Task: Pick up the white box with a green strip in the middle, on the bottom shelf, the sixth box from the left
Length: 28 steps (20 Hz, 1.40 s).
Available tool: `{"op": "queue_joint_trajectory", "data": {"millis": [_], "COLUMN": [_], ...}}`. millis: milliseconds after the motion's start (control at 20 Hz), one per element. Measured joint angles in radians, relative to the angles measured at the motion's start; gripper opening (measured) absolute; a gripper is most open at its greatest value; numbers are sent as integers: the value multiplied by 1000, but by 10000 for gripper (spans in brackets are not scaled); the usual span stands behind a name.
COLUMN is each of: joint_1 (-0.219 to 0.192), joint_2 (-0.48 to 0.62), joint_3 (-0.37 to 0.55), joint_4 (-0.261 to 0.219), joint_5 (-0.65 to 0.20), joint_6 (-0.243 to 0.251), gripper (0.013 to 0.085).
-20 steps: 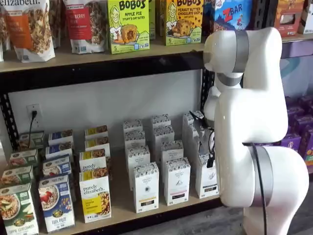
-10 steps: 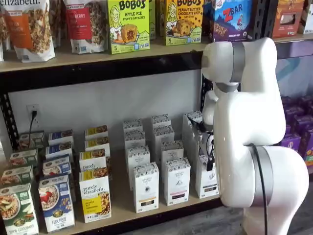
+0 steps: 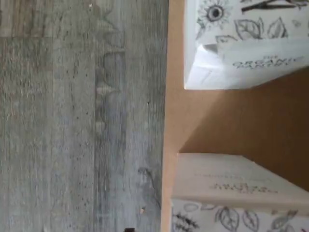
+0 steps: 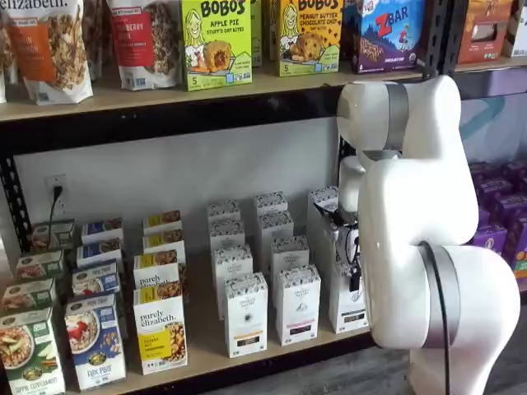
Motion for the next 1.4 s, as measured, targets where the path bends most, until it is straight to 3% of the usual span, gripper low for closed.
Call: {"op": "queue_joint_trajectory", "data": {"millis": [150,250,400,600,900,1200,1400], "joint_1": [0,0,0,-1,-5,-6,-6], "joint_2": [7,10,10,8,2,-6,-28], "joint_3": [-6,-11,-9,-5,2,9,54], "joint_4": [6,13,26,34,41,39,31], "joint_5": [-3,1,-4,-11,-18,-8,-44], "joint_6": [-5,-11,-23,-30,-39,-39,-32], "gripper": [850,770,730,610,610,450,450]}}
